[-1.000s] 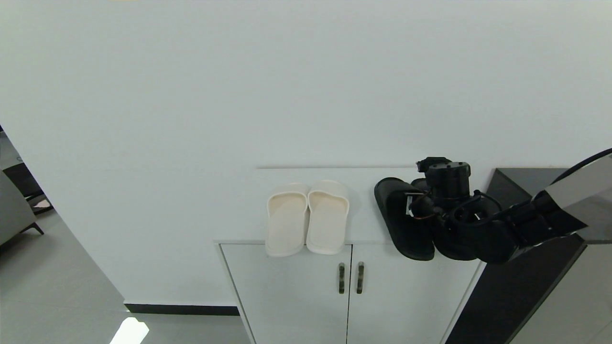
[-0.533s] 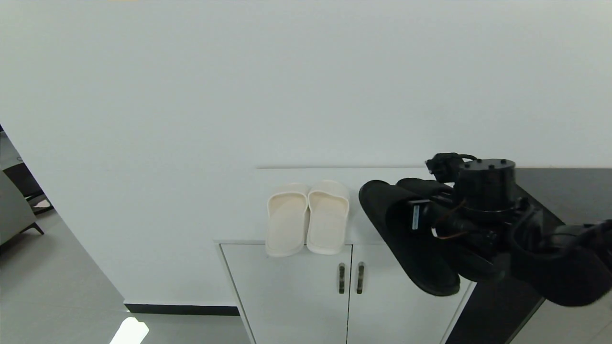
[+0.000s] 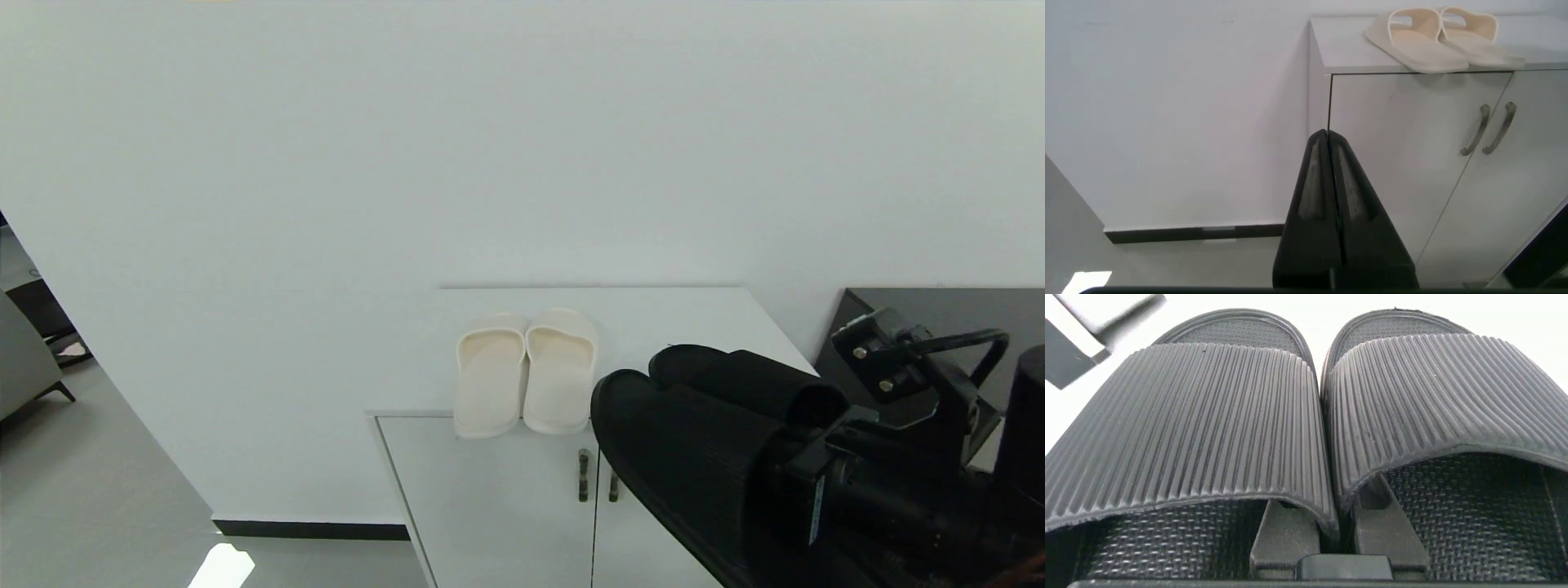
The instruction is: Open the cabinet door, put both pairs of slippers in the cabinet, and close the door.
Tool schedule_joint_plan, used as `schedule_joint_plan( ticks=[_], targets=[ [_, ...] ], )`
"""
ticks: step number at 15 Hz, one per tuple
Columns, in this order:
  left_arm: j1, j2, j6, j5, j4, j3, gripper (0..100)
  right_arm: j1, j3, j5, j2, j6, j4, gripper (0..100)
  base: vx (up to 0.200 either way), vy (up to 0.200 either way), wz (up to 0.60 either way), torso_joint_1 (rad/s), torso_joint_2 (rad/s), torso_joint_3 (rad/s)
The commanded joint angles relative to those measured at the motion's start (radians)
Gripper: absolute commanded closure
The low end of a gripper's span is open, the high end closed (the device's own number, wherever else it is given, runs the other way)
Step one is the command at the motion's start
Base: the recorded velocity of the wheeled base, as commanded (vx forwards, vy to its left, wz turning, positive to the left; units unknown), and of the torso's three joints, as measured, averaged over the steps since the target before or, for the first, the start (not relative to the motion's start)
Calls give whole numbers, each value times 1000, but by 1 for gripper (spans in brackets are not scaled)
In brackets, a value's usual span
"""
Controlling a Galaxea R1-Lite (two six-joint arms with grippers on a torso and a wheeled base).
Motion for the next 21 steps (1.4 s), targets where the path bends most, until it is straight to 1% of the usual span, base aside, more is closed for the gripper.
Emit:
schedule_joint_plan(
  ticks=[1, 8, 11, 13, 16, 17, 18, 19, 20, 21],
  targets=[
    [0, 0, 1, 0, 0, 0, 100, 22, 18, 0, -34, 0, -1, 100, 0, 0, 0, 0, 0, 0],
    [0, 0, 1, 0, 0, 0, 100, 26, 25, 0, -32, -3, -1, 100, 0, 0, 0, 0, 0, 0],
    [0, 0, 1, 0, 0, 0, 100, 43, 44, 2, -35, -6, -1, 100, 0, 0, 0, 0, 0, 0],
    [0, 0, 1, 0, 0, 0, 100, 46, 45, 27, -28, -7, -1, 100, 0, 0, 0, 0, 0, 0],
    [0, 0, 1, 0, 0, 0, 100, 49, 47, 30, -15, -6, -2, 100, 0, 0, 0, 0, 0, 0],
    [0, 0, 2, 0, 0, 0, 100, 48, 50, 30, -15, -4, -2, 100, 0, 0, 0, 0, 0, 0],
    [0, 0, 19, 0, 1, 0, 100, 48, 64, 31, -15, -4, -2, 100, 0, 0, 0, 0, 0, 0],
    [0, 0, 10, -2, 1, 0, 100, 48, 64, 31, -15, -4, -4, 100, 0, 0, 0, 0, 0, 0],
    [0, 0, 8, -6, 1, 0, 100, 48, 62, 31, -14, -6, -4, 100, 0, 0, 0, 0, 0, 0],
    [0, 0, -13, -31, 0, 0, 100, 48, 62, 31, -8, -6, -4, 100, -200, 0, 0, 2, 2, 2]
  ],
)
